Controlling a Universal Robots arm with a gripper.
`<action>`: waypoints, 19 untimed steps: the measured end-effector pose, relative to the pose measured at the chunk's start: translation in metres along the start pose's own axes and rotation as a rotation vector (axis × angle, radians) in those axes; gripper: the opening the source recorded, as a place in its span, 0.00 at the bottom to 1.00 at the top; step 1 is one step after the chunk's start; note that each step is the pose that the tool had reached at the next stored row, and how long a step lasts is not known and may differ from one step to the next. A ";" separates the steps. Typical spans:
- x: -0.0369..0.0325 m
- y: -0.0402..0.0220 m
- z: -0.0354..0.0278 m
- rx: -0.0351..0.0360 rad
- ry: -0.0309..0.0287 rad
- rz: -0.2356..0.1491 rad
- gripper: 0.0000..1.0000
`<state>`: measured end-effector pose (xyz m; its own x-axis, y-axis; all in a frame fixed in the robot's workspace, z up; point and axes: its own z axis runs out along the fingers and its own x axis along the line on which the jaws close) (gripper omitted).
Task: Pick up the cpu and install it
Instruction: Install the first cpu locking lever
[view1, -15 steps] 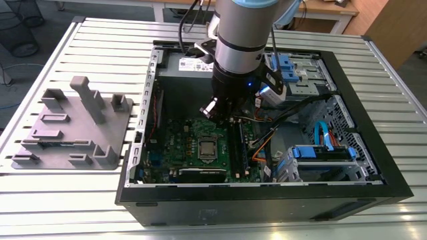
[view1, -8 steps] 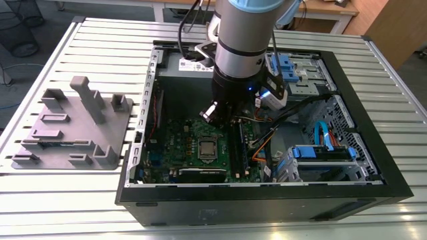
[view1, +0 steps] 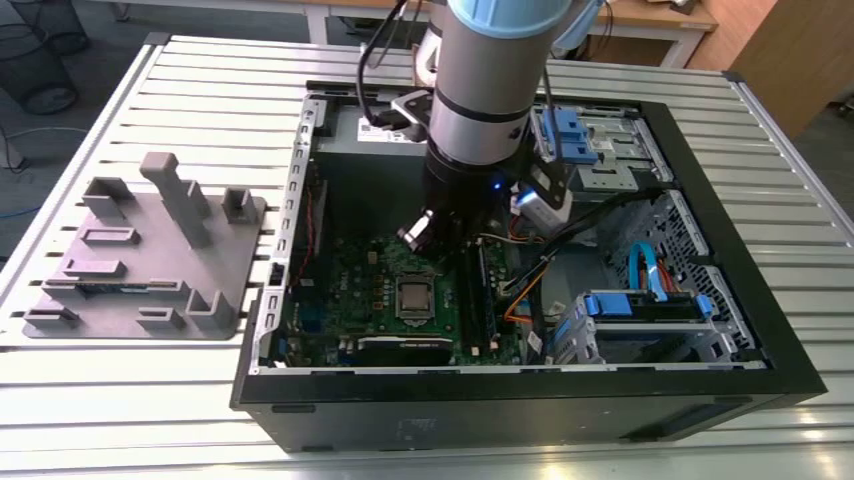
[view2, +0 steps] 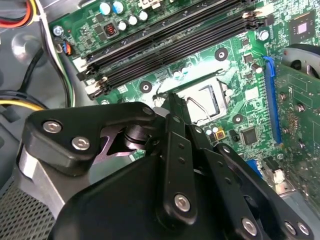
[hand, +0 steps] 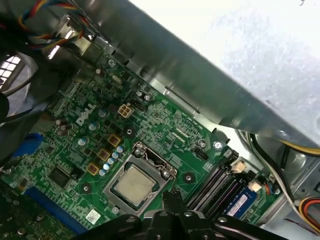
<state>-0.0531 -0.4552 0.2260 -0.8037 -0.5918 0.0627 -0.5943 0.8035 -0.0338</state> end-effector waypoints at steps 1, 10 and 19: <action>-0.0001 0.0000 0.0007 0.0026 0.0023 0.004 0.11; 0.0007 0.0006 0.0044 0.0218 0.0192 0.038 0.11; 0.0036 0.0019 0.0077 0.0287 0.0279 0.081 0.11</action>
<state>-0.0574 -0.4563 0.2185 -0.8481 -0.5228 0.0864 -0.5286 0.8461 -0.0685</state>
